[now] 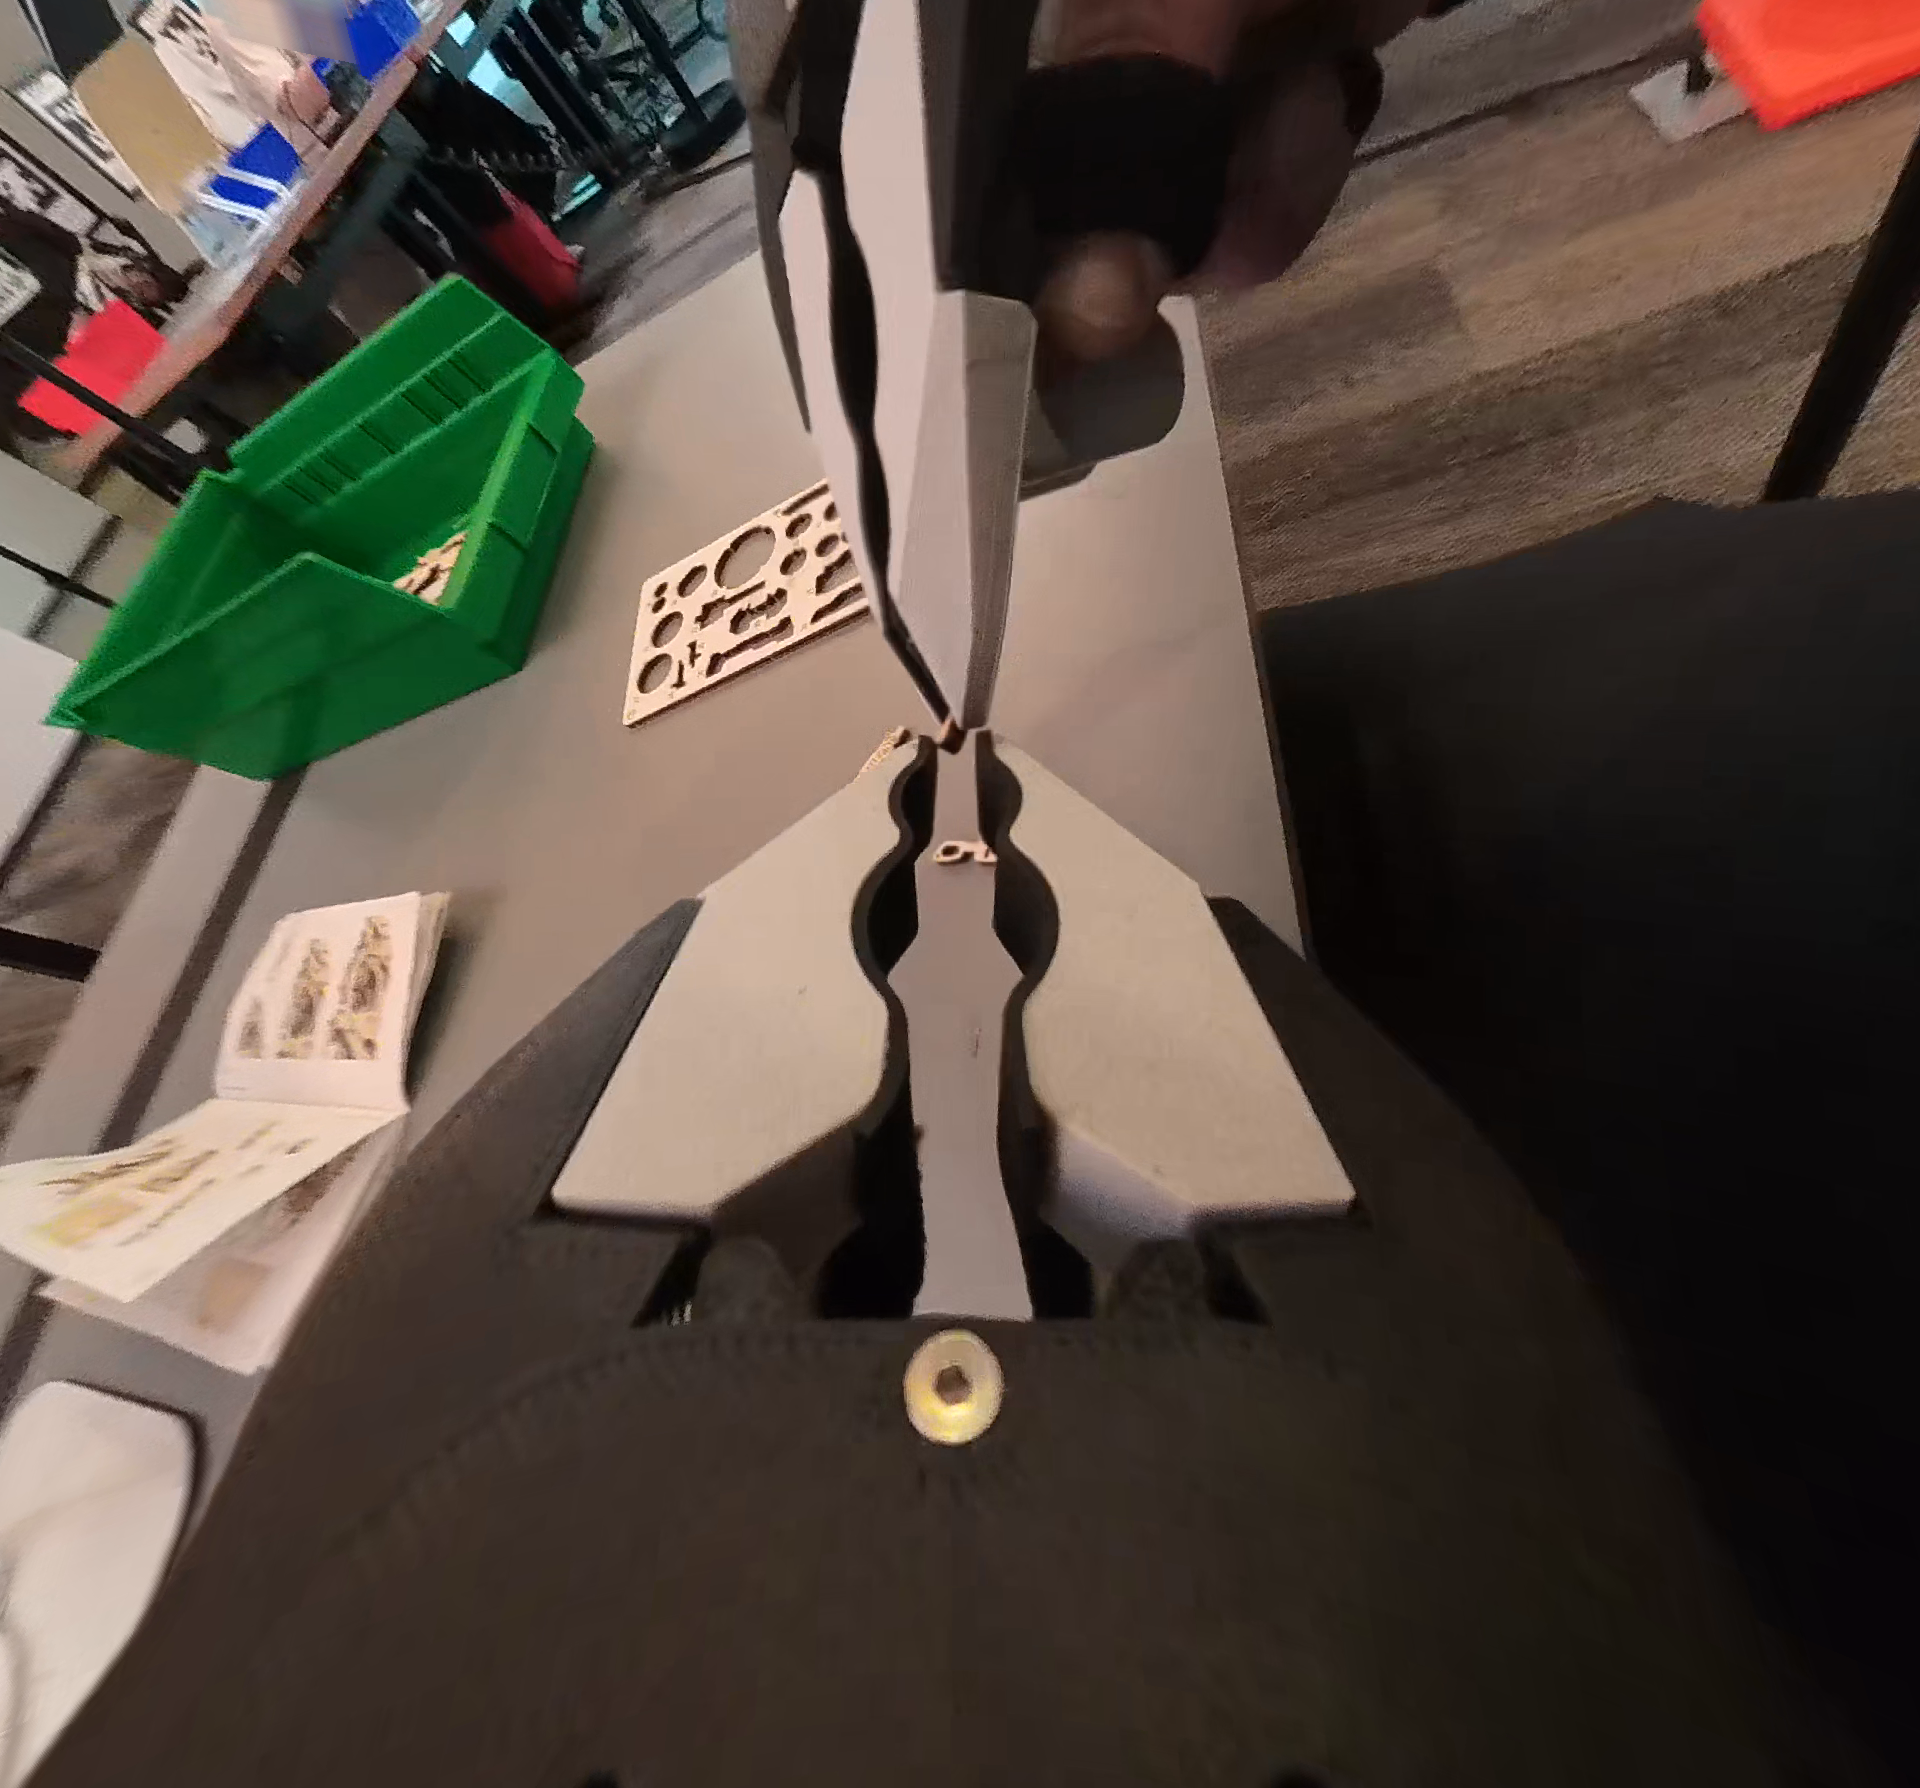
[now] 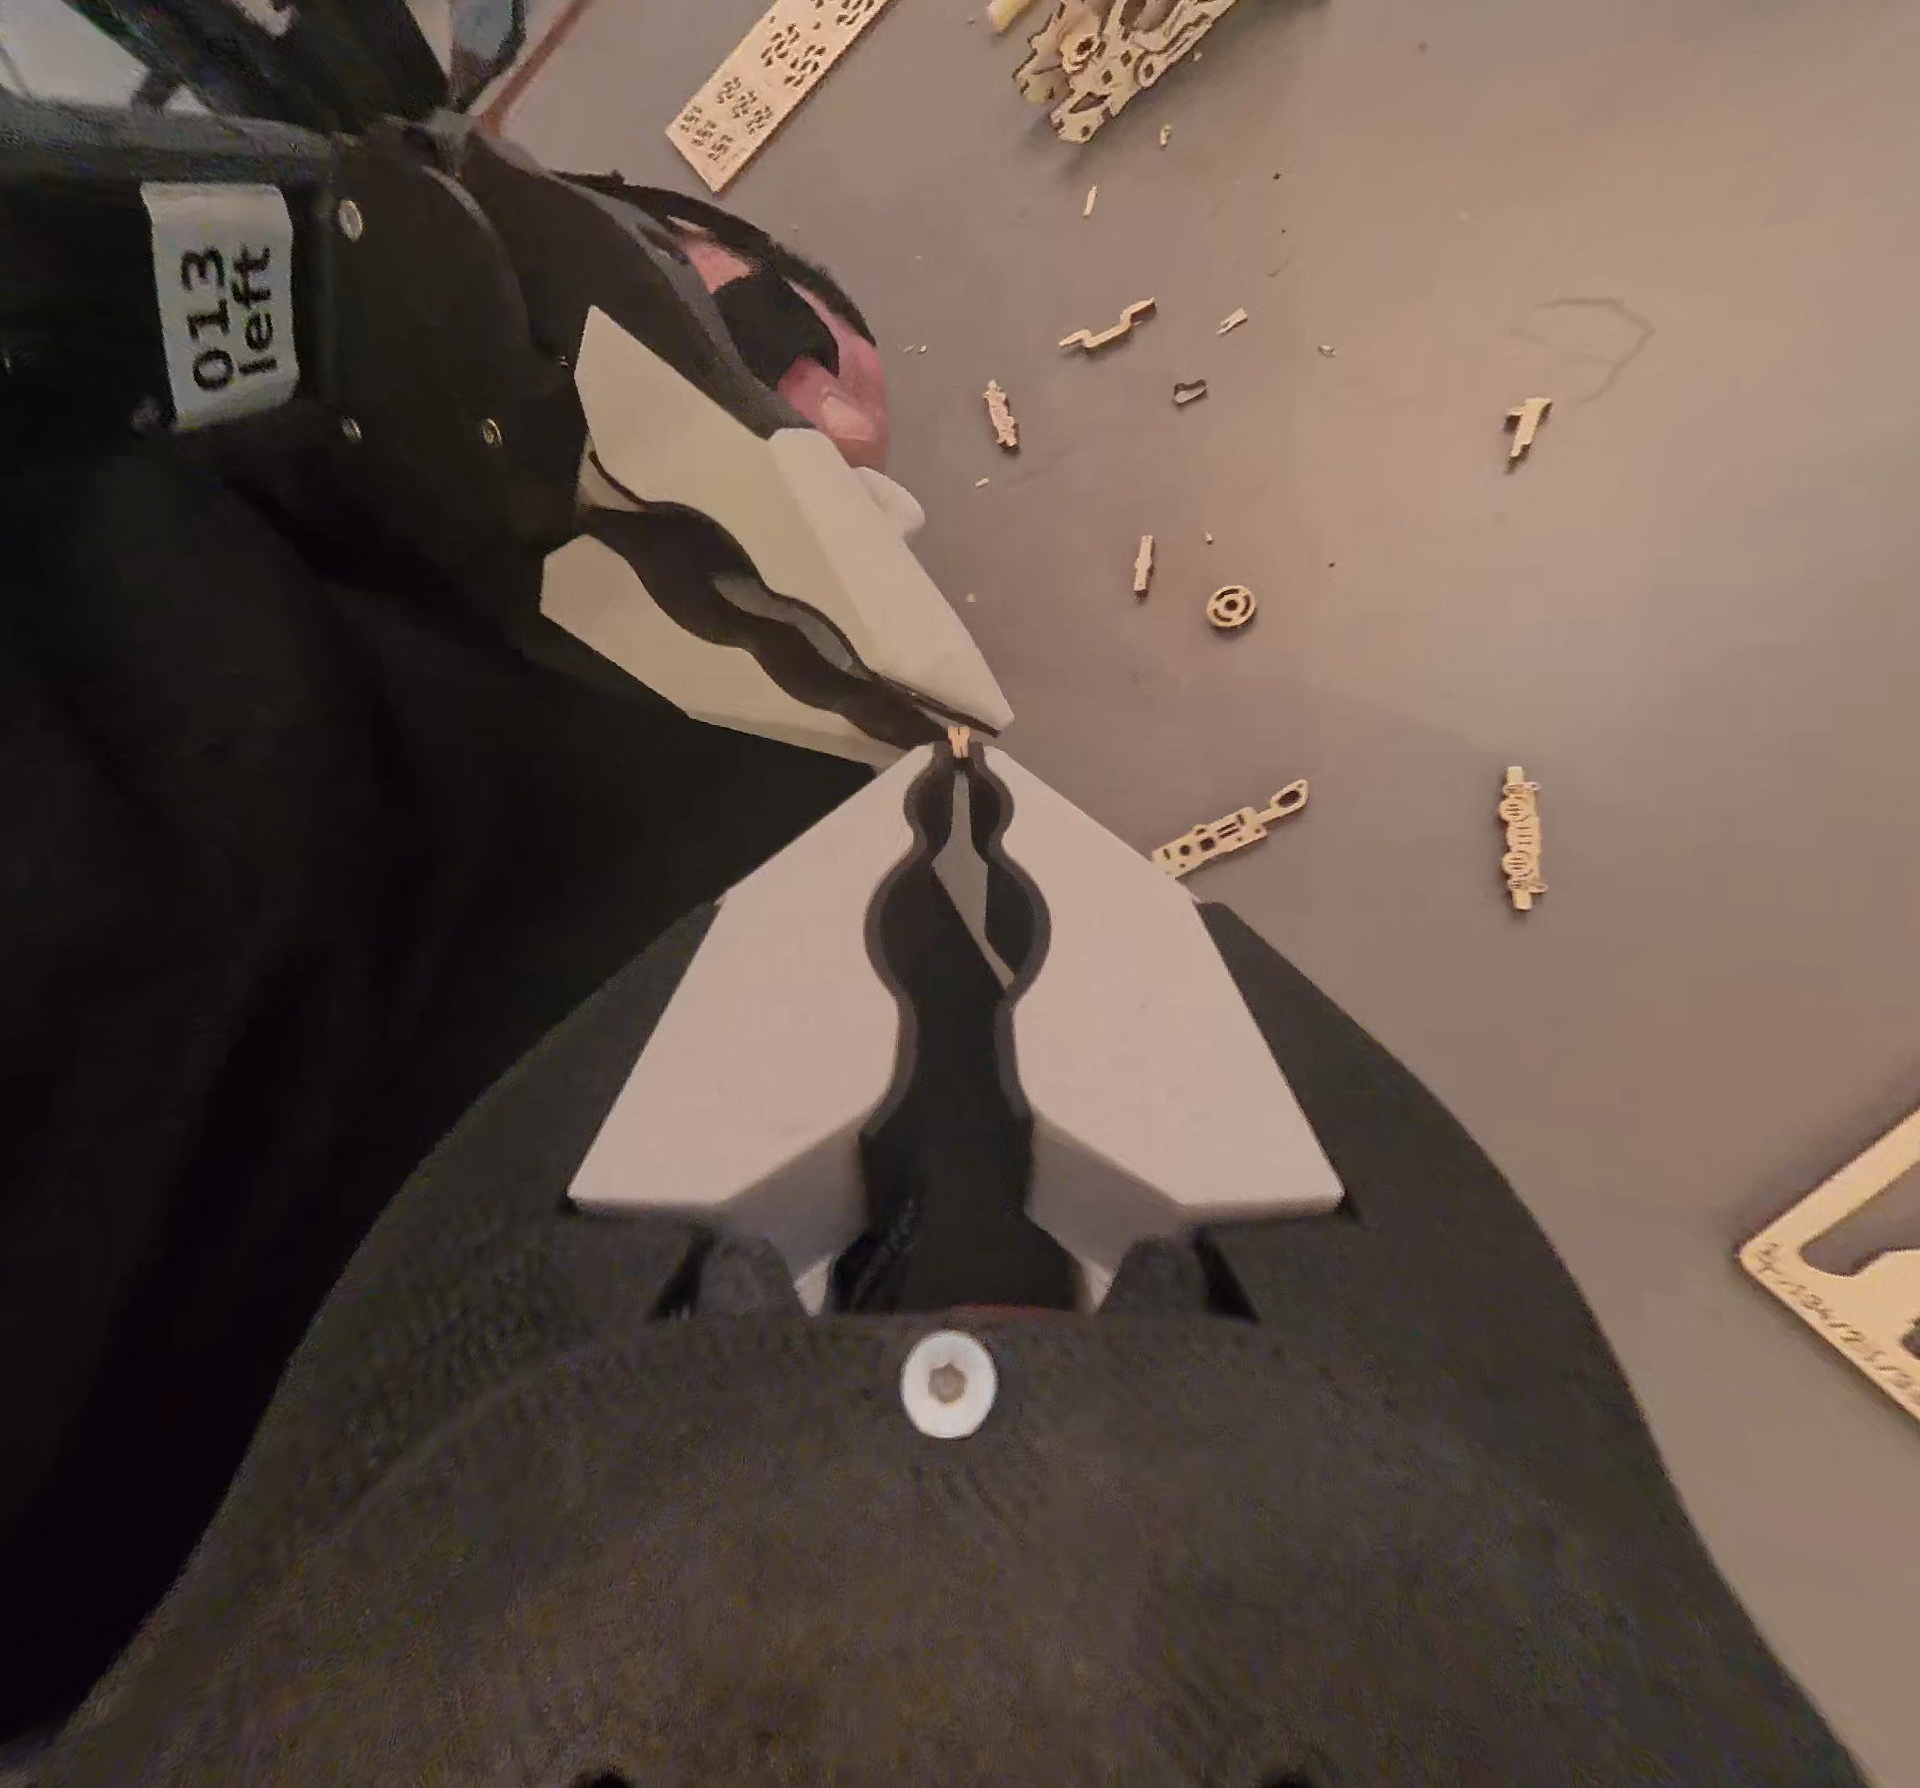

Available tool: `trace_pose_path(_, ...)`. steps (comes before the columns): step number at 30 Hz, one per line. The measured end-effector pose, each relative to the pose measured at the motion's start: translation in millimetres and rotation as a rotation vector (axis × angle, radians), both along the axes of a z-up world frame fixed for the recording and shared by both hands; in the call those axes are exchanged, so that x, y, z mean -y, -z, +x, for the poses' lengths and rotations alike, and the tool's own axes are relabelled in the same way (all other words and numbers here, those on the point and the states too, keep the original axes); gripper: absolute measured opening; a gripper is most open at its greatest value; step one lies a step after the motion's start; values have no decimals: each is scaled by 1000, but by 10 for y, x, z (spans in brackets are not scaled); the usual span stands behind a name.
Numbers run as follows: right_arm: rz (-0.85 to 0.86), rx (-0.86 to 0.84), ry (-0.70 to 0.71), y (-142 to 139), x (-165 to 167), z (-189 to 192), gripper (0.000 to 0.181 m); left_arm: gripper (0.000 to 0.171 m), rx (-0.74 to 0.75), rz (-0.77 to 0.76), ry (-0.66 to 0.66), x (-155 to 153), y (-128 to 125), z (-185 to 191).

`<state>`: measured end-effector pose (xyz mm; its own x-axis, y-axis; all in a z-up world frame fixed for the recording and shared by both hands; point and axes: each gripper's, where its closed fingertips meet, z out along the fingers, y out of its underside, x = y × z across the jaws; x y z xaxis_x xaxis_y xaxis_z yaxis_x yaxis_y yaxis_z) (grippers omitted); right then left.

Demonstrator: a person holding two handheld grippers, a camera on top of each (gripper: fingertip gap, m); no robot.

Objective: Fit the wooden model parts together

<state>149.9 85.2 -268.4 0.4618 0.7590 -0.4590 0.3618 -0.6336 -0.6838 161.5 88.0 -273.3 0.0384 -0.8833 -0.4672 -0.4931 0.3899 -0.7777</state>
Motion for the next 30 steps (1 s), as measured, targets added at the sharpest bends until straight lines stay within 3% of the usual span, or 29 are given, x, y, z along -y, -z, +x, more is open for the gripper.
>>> trace_pose_path(7,-113,-55,8,-1,57,11,0,1,-39,123,8,45,-2,12)
trace_pose_path(10,-91,-44,15,3,34,18,1,0,-36,79,-11,32,7,15)
trace_pose_path(14,-10,-31,5,-23,12,19,5,0,6,-12,-10,23,-17,8)
trace_pose_path(17,147,7,-28,-97,-17,33,5,0,57,-130,16,49,-62,13)
trace_pose_path(23,353,115,-168,-163,39,19,4,0,148,-328,82,95,-182,8)
trace_pose_path(30,458,165,-303,-207,131,-35,1,0,118,-340,147,192,-173,6)
